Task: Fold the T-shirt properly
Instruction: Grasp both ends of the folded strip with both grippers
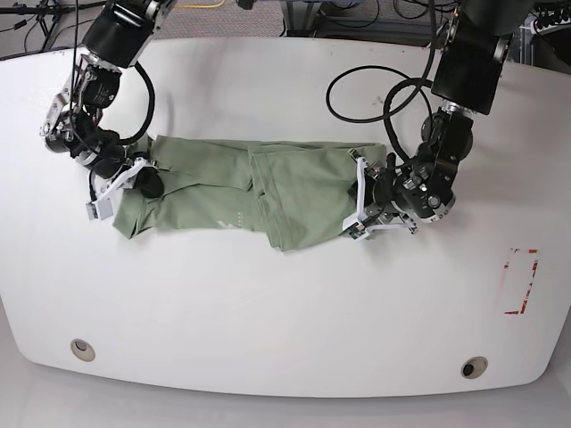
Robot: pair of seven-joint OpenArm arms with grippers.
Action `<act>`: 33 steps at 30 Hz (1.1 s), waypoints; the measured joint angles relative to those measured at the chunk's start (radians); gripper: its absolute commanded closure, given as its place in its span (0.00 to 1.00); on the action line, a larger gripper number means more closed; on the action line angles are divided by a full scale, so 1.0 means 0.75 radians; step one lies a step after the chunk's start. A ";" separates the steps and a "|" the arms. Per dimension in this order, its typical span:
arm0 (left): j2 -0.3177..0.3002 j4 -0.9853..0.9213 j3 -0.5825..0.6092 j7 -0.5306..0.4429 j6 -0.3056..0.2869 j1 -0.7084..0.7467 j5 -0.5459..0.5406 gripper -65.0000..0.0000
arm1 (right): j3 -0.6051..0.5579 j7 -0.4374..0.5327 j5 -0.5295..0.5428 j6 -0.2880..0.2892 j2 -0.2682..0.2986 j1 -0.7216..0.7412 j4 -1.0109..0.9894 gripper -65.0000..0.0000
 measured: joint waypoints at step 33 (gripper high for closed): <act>0.279 -0.200 0.201 -0.247 0.229 -0.055 0.123 0.84 | -0.679 0.036 -0.425 -0.142 -0.074 0.035 0.653 1.00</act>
